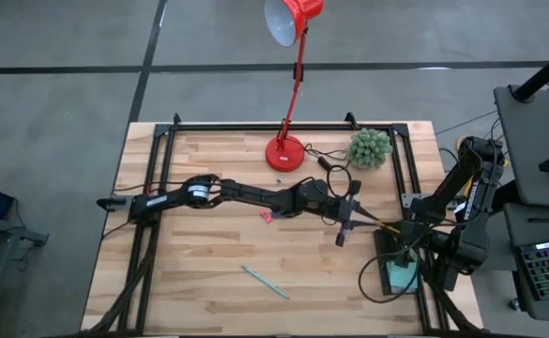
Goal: Pick and place office supplies into organizer
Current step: Put the yellow pencil into the black desk organizer
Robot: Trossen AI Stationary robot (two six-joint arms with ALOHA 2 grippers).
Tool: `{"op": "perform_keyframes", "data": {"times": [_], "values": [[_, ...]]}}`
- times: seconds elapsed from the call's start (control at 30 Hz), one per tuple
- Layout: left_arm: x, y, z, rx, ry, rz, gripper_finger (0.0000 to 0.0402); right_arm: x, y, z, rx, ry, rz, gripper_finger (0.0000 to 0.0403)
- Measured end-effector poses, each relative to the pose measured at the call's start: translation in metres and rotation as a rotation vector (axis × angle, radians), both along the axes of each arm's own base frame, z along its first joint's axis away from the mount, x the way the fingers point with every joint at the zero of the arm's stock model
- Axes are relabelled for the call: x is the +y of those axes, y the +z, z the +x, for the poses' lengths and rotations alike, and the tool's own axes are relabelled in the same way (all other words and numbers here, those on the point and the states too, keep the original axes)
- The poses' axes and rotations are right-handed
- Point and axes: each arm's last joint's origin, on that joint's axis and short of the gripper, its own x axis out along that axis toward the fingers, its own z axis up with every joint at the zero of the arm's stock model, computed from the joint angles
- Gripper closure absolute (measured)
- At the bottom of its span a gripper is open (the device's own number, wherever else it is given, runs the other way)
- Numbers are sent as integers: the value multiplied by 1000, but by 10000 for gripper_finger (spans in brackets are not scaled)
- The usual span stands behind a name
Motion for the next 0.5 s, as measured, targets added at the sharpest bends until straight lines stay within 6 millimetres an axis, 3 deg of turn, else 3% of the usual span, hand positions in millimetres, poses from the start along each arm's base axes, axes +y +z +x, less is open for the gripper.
{"op": "perform_keyframes", "data": {"times": [0.13, 0.5], "values": [[1, 1, 0, -4, -4, 1, 394, 0, 0, 0, 0, 1, 1, 390], [1, 5, 1, -16, -5, 1, 399, 1, 0, 0, -5, 3, 4, 390]]}}
